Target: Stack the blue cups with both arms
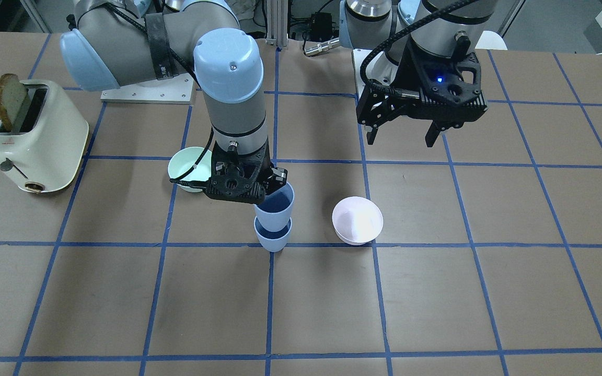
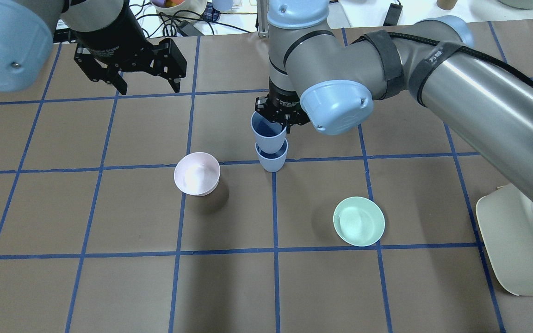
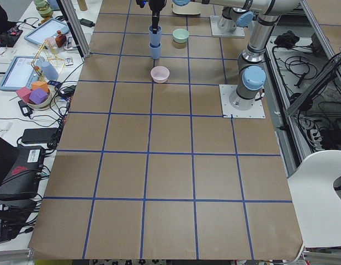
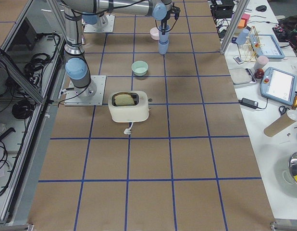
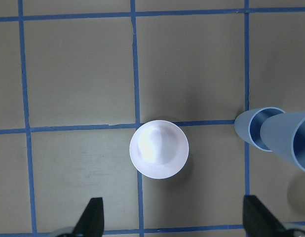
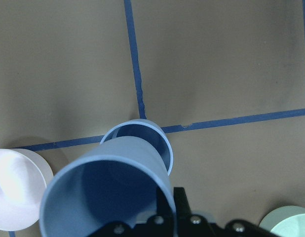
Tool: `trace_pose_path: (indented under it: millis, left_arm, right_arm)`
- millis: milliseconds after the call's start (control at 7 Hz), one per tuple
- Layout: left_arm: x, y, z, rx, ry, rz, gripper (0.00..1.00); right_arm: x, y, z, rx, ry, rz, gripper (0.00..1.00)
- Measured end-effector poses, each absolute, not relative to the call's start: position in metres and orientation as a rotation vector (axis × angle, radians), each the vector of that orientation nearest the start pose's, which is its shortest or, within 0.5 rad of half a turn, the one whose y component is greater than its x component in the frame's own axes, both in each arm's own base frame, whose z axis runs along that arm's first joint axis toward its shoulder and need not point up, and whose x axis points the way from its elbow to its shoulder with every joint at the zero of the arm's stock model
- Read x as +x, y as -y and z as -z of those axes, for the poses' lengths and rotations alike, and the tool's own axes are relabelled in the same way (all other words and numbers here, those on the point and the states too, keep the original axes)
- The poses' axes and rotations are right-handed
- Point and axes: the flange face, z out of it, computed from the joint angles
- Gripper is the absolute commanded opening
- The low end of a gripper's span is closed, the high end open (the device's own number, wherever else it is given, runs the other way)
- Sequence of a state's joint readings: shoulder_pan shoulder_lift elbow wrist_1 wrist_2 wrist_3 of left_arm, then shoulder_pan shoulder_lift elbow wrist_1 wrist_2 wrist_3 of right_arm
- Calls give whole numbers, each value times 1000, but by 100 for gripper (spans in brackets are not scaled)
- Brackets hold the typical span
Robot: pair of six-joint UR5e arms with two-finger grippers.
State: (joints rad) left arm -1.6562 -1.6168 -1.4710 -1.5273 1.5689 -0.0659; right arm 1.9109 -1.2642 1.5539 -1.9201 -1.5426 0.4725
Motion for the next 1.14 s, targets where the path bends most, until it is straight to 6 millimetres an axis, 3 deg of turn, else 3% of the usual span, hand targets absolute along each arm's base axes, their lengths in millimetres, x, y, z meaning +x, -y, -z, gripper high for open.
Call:
trace_pose_path:
  millis: [286,429,714,857,1000,1143]
  left_arm:
    - [-177,509,-516,28,-3148,147,100]
    - [-177,509,-516,27,-3148,147,100]
    - [-176,510,-515,27,-3148,146,100]
    - [-176,509,-516,27,-3148,147,100]
    - [-176,509,-516,27,-3148,149,100]
    - [-176,508,-517,27,-3149,150,100]
  right_arm:
    - [333,536,-348,210,-3086,66,0]
    - [333,537,-344,210,-3089,63,9]
    - [334,538,-337,207,-3091,49,44]
    - [334,540,-334,204,-3086,49,91]
    - [333,543,-335,197,-3083,69,100]
    - [331,545,-340,194,-3083,91,100]
